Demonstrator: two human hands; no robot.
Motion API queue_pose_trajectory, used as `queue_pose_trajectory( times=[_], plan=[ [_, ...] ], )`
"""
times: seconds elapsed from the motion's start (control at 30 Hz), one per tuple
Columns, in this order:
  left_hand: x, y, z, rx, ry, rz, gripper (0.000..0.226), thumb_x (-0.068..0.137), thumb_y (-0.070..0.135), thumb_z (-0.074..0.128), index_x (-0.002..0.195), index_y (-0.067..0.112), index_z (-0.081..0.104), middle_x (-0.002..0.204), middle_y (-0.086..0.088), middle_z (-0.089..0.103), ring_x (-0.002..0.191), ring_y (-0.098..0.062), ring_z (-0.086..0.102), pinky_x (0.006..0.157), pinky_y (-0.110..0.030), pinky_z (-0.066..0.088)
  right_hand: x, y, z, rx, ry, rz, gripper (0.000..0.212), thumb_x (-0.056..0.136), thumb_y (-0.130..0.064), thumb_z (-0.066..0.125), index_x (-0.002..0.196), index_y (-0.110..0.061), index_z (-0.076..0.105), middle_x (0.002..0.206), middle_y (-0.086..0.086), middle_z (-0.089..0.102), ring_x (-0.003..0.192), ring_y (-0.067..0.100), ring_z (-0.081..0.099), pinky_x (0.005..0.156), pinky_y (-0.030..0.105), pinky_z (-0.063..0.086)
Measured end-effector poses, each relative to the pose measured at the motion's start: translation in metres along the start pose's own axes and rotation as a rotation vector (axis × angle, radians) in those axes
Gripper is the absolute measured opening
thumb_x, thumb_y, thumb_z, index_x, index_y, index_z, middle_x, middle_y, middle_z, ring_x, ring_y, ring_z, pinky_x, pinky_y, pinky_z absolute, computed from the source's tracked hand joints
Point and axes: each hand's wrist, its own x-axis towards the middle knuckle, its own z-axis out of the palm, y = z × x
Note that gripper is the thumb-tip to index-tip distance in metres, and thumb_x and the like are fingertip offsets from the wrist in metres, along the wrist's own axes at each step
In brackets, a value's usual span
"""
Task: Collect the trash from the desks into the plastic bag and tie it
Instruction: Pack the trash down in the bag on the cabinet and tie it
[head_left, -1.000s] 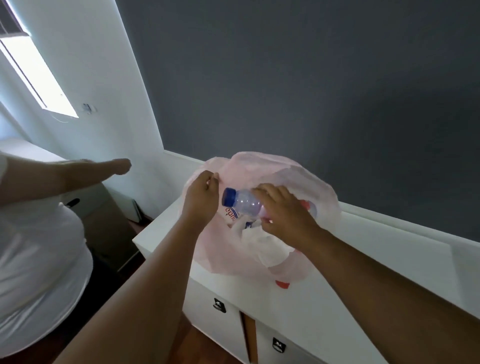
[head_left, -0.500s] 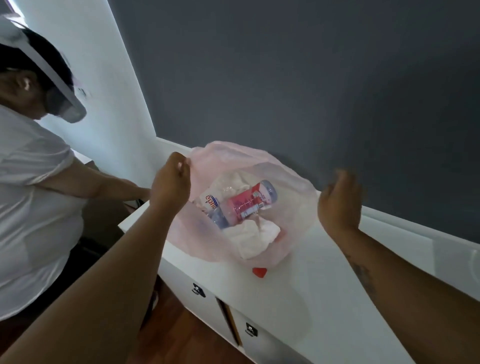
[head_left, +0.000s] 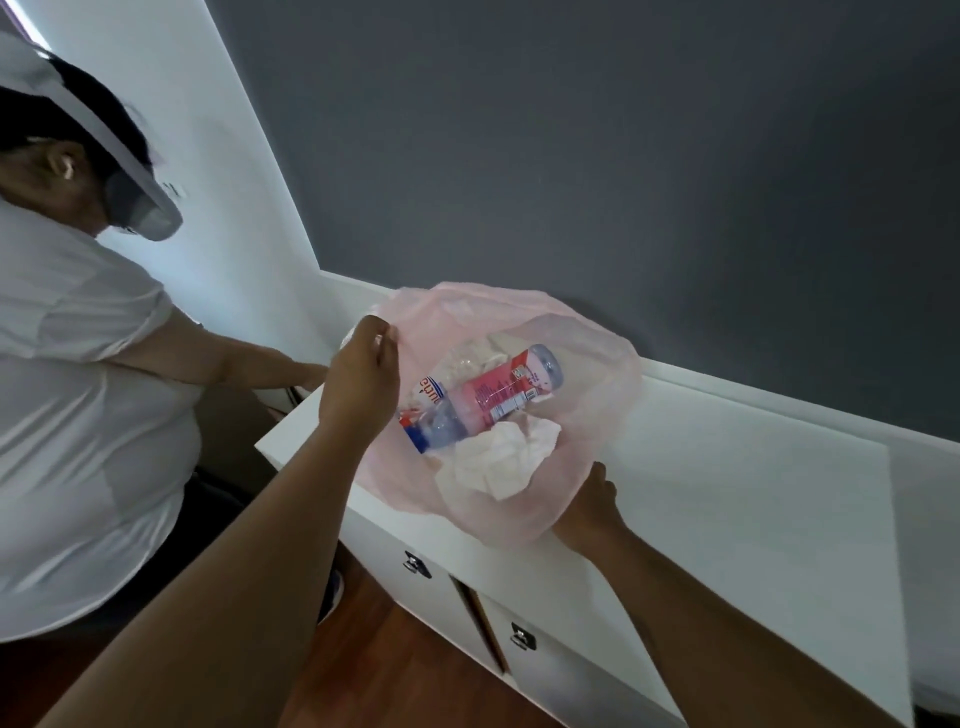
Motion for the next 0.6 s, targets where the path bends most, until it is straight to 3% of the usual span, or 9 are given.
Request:
queue_pose_trajectory(
  times=[0.13, 0.27, 0.4, 0.5, 0.6],
  plan=[
    [0.003, -0.007, 0.004, -0.018, -0.009, 0.042, 0.024, 0.106, 0.035, 0.034, 0.12, 0.024, 0.05, 0.105, 0.004, 0.057, 0.088, -0.021, 0.058, 0.072, -0.031, 0.048, -0.007, 0.005, -0.006, 0.1, 0.049, 0.142, 0.058, 0.099, -0.035, 0.043, 0.148, -0.017, 0.018, 0.147, 0.008, 0.033, 0.127, 0.029, 0.041, 0.103, 0.032, 0.037],
    [0.006, -0.016, 0.004, -0.06, -0.049, 0.09, 0.02, 0.104, 0.034, 0.034, 0.108, 0.027, 0.052, 0.1, 0.004, 0.061, 0.086, -0.024, 0.061, 0.08, -0.04, 0.056, -0.024, 0.027, -0.011, 0.373, 0.219, 0.305, 0.075, 0.095, -0.025, 0.054, 0.151, -0.038, 0.005, 0.136, 0.013, 0.032, 0.109, 0.032, 0.053, 0.089, 0.038, 0.051],
    [0.01, -0.019, 0.001, -0.088, -0.063, 0.152, 0.021, 0.104, 0.031, 0.033, 0.104, 0.023, 0.052, 0.096, 0.0, 0.062, 0.082, -0.024, 0.057, 0.073, -0.034, 0.048, -0.055, 0.049, -0.043, 0.634, 0.571, 0.434, 0.08, 0.093, -0.014, 0.059, 0.151, -0.033, 0.009, 0.137, 0.017, 0.033, 0.108, 0.04, 0.054, 0.085, 0.052, 0.055],
    [0.017, -0.02, -0.005, -0.118, -0.048, 0.166, 0.017, 0.103, 0.028, 0.033, 0.098, 0.027, 0.049, 0.089, -0.001, 0.062, 0.078, -0.026, 0.056, 0.067, -0.033, 0.043, -0.069, 0.04, -0.081, 0.76, 0.811, 0.1, 0.081, 0.088, -0.012, 0.068, 0.148, -0.034, 0.018, 0.138, 0.006, 0.036, 0.115, 0.032, 0.052, 0.083, 0.054, 0.057],
    [0.025, -0.017, -0.013, -0.162, -0.014, 0.155, 0.017, 0.102, 0.027, 0.032, 0.104, 0.024, 0.048, 0.084, -0.003, 0.062, 0.077, -0.03, 0.058, 0.07, -0.04, 0.05, -0.075, -0.005, -0.109, 0.667, 0.681, -0.241, 0.076, 0.082, -0.021, 0.075, 0.142, -0.035, 0.03, 0.135, -0.008, 0.043, 0.116, 0.015, 0.053, 0.092, 0.037, 0.054]
  ],
)
